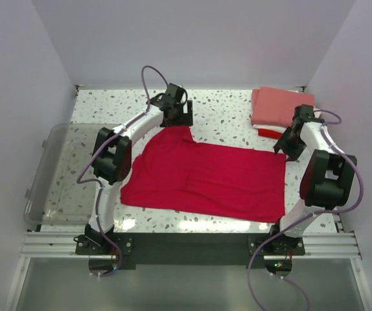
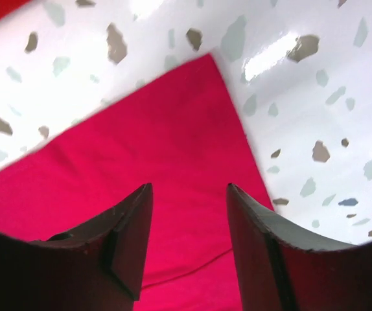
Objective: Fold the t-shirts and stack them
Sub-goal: Fold the tshirt
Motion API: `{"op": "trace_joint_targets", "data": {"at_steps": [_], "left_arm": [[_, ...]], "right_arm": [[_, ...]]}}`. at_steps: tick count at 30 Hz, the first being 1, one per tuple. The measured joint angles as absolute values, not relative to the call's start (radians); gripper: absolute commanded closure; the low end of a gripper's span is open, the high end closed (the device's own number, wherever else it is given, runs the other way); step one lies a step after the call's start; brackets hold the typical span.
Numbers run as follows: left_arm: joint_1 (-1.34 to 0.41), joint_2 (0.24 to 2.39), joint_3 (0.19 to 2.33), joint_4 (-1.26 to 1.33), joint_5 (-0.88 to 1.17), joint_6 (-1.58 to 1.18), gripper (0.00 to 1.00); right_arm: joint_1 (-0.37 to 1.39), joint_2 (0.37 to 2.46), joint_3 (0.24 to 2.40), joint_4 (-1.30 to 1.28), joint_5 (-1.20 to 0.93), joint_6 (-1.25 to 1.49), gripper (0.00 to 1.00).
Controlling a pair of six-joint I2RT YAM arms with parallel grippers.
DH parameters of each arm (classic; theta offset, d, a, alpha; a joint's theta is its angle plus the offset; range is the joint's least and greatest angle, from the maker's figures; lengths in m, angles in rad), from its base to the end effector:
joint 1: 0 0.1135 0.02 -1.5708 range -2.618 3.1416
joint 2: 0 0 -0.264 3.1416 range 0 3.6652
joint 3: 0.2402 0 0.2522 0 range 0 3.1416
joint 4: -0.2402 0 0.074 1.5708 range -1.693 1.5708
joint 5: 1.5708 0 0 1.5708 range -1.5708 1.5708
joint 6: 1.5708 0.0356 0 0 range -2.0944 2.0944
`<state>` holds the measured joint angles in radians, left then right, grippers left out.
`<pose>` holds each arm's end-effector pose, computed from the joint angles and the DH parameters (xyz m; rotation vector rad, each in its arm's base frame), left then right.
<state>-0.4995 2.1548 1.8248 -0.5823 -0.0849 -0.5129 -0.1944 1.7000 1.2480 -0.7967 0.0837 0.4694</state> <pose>0.4261 -0.2291 0.2245 -0.0532 2.5068 -0.3222 0.3283 -0.0677 0.2184 0.9340 2.6511 -0.0540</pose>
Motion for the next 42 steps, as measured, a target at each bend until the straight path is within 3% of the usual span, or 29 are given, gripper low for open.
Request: {"op": "trace_joint_targets", "data": {"at_steps": [9,33,42], "left_arm": [[-0.482,2.325,2.050,-0.623,-0.133,-0.543,0.11],[-0.452,2.455,2.067,-0.476,-0.282,-0.562,0.16],[-0.452,2.487,2.085,-0.401,-0.330,-0.549,0.25]], "right_arm": [[-0.258,1.786,1.286,-0.754,0.083,0.446,0.53],[-0.296,1.926,1.307,-0.657,0.051,0.447,0.59],[-0.298,1.927,1.304,-0.645,0.033,0.451,0.59]]}}
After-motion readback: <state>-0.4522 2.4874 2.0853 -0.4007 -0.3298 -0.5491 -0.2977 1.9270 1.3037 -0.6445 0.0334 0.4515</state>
